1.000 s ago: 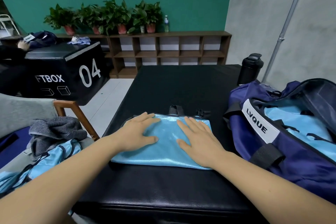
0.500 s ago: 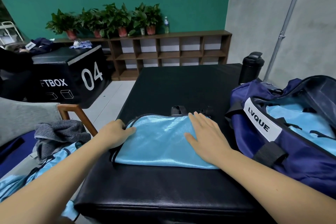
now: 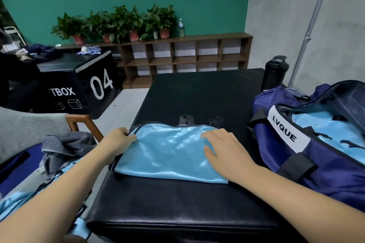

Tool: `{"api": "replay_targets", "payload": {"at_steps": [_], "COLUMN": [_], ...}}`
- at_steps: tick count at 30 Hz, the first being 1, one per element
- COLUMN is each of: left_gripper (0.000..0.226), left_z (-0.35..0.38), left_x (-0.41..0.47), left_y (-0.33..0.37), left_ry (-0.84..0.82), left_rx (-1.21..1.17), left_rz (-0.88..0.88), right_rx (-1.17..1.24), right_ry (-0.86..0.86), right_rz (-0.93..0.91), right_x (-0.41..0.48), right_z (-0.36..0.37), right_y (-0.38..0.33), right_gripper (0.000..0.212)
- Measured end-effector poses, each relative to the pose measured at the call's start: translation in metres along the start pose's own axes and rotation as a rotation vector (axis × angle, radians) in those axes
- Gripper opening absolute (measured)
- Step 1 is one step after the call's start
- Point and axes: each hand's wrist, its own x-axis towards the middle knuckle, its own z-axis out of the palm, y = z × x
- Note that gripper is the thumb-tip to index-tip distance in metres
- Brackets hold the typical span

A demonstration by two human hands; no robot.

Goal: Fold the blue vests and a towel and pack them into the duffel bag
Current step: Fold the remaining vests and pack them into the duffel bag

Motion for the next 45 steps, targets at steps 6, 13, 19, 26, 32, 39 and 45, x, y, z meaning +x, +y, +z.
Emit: {"api": "replay_targets", "payload": {"at_steps": [6, 13, 19, 26, 32, 39, 45], "left_gripper": [0.023, 0.021, 0.021, 0.045, 0.066, 0.022, 0.015], "left_z": [-0.009, 0.003, 0.041, 0.081, 0.081, 0.046, 0.026], "left_x": [-0.012, -0.04, -0.052, -0.069, -0.088, -0.085, -0.078], "left_y": [0.016, 0.059, 0.092, 0.122, 0.128, 0.098, 0.068], "left_ry": [0.099, 0.005, -0.108, -0.213, -0.514, -0.316, -0.314], "left_rx": [-0.11, -0.401, -0.395, -0.31, -0.672, -0.226, 0.03], "left_rz": [0.064, 0.227, 0.31, 0.297, 0.176, 0.568, 0.729], "right_rx": [-0.021, -0.026, 0.001, 0.243, 0.383, 0.205, 0.145], "right_ry": [-0.07, -0.143, -0.145, -0.102, -0.006, 0.007, -0.11], "right_rz": [-0.014, 0.06, 0.105, 0.282, 0.346, 0.087, -0.199], "right_x": [-0.004, -0.004, -0.001, -0.001, 0.0, -0.011, -0.029], "right_z": [-0.004, -0.002, 0.0, -0.007, -0.011, -0.018, -0.017], "right_y": [-0.008, -0.008, -0.009, -0.005, -0.001, -0.003, -0.016], "right_gripper": [0.03, 0.021, 0.024, 0.043, 0.026, 0.033, 0.034]}}
